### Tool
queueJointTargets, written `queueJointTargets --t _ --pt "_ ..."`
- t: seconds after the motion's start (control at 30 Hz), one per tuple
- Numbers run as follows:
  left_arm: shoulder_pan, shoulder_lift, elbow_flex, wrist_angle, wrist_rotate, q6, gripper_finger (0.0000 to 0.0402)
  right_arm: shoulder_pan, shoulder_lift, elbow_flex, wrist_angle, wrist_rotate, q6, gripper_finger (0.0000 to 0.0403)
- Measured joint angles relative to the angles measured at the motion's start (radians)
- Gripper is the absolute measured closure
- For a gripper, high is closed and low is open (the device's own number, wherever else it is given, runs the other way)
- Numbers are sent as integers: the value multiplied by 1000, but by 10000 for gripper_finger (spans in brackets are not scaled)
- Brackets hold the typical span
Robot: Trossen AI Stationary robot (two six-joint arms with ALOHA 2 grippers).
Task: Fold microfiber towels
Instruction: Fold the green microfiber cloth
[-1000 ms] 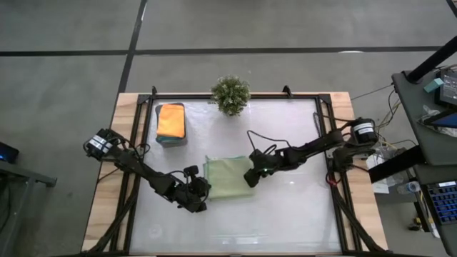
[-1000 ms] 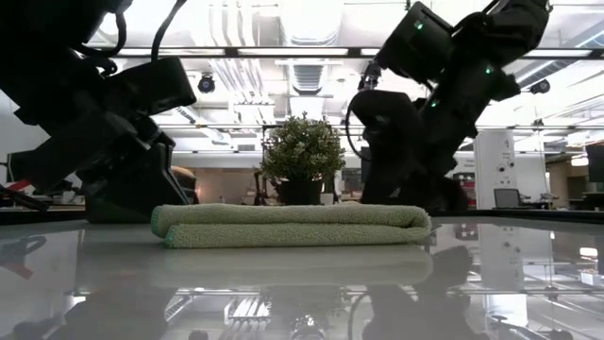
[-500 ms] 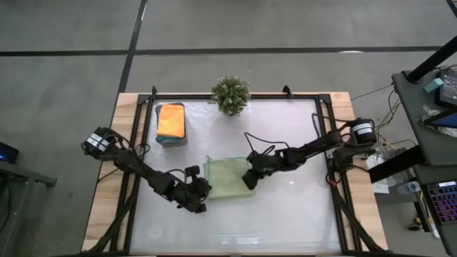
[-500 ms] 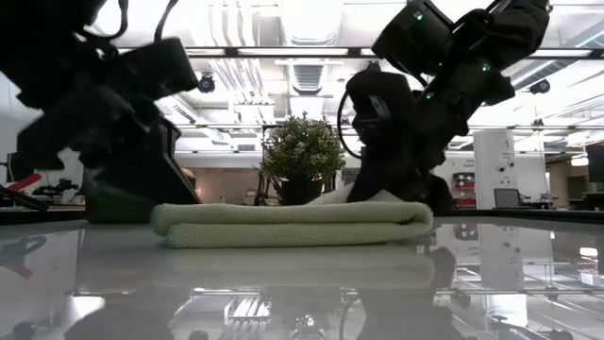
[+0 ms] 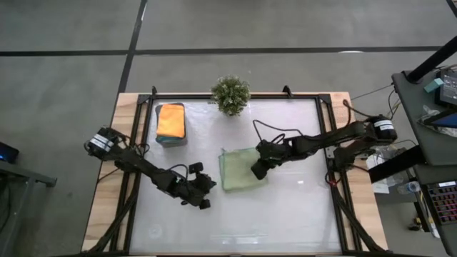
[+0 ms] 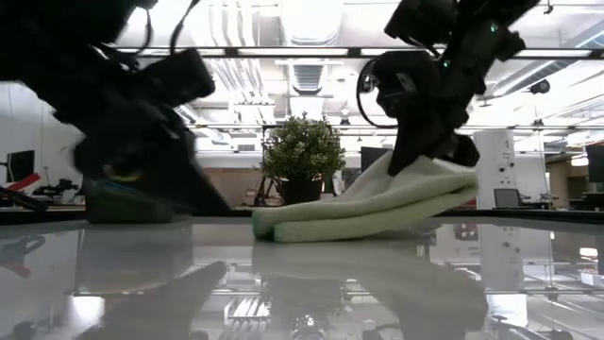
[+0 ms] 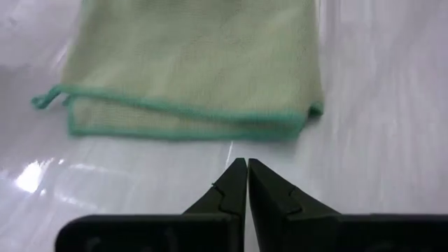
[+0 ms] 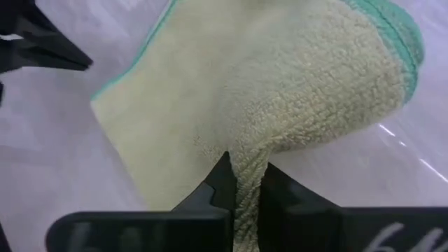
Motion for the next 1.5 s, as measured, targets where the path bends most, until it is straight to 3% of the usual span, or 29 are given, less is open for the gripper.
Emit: queueJointTargets --t 0.2,0.43,0.8,1.0,1.5 --pt "61 126 6 208 0 89 401 -1 51 150 -224 4 -50 385" --pt "99 187 35 279 28 113 401 -5 218 387 -508 29 -141 385" --pt "101 192 41 279 48 114 401 -7 455 700 -561 58 -212 385" --pt "101 192 38 281 52 113 401 -9 528 775 -539 58 -205 382" --pt "100 192 32 287 54 114 401 -2 601 881 -536 47 -209 234"
